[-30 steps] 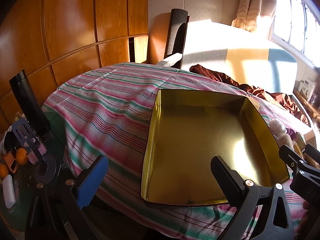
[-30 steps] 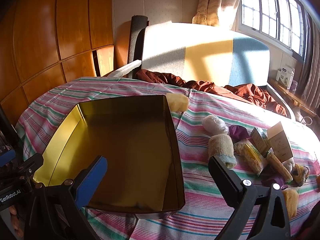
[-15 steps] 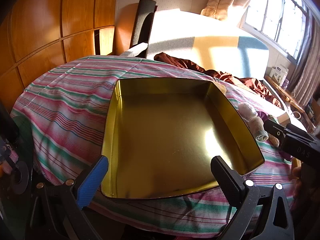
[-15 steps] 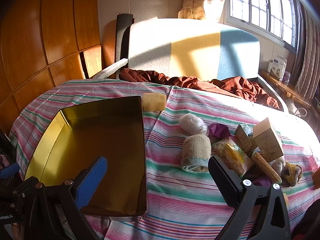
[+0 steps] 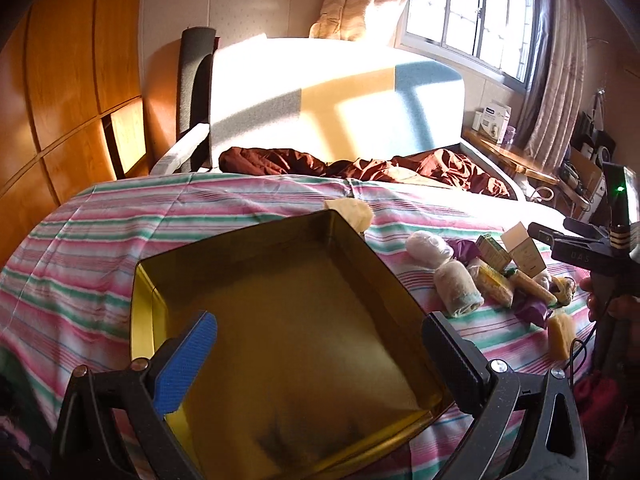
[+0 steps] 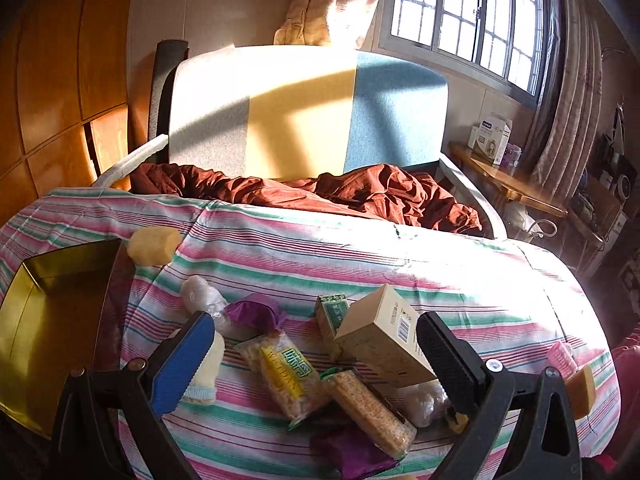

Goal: Organize objects
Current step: 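Reach the left gripper to a tan sponge and grasp it, then drop the sponge into the gold tray while the right gripper grasps the knitted roll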

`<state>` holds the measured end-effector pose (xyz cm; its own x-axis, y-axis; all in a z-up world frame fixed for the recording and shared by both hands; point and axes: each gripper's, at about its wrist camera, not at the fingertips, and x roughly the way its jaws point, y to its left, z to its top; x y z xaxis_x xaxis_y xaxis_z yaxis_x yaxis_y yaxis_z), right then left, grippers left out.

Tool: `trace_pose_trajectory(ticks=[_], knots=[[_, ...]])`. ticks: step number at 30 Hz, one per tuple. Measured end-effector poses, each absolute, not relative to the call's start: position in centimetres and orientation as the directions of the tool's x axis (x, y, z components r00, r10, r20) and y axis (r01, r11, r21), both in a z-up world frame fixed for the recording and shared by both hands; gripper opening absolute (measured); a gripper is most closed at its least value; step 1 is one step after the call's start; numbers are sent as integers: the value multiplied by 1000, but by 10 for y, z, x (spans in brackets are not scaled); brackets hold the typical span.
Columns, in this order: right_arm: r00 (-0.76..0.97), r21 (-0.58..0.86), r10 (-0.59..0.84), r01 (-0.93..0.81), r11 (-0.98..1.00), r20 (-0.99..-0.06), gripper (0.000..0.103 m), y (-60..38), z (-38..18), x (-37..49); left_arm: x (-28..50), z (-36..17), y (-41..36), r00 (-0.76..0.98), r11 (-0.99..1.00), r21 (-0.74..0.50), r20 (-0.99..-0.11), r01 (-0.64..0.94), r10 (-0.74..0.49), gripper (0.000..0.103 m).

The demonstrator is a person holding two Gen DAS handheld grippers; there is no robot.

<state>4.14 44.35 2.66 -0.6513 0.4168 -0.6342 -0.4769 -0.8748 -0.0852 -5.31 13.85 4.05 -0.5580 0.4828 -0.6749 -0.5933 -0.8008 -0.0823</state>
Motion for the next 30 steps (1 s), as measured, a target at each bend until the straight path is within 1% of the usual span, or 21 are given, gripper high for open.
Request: trace_pose_trajectory(ticks=[4,11,17,20,25,29,30], knots=[[-695,-32,388,-465,-885,-605,103,454,21,48,-90,51,181,-501,-773,-96,-711,-627,494,103],[-729,21,301,-396,-918,-614,103,450,19,45,-160,47,266,-409,-756,-100,-791,-646,455,103],[-750,45,300,-401,-915,-589,103,454,27,52,-230,6,319,-310,-810,-125,-881,-573,356,103],[-752,64,288,-401,-914,-592,103,457,27,52,-253,-12,336,-282,-822,-116,-905,-557,319,103],[-748,81,278,-404,-911,-603,103,460,26,52,-269,-37,360,-251,-815,-53,-938,-576,239,103],[-745,83,281,-410,-909,-605,103,462,26,52,-270,-52,372,-228,-800,-23,-953,-600,199,103],[-744,81,283,-412,-908,-606,103,462,25,52,-269,-55,374,-217,-796,-26,-956,-604,195,100]])
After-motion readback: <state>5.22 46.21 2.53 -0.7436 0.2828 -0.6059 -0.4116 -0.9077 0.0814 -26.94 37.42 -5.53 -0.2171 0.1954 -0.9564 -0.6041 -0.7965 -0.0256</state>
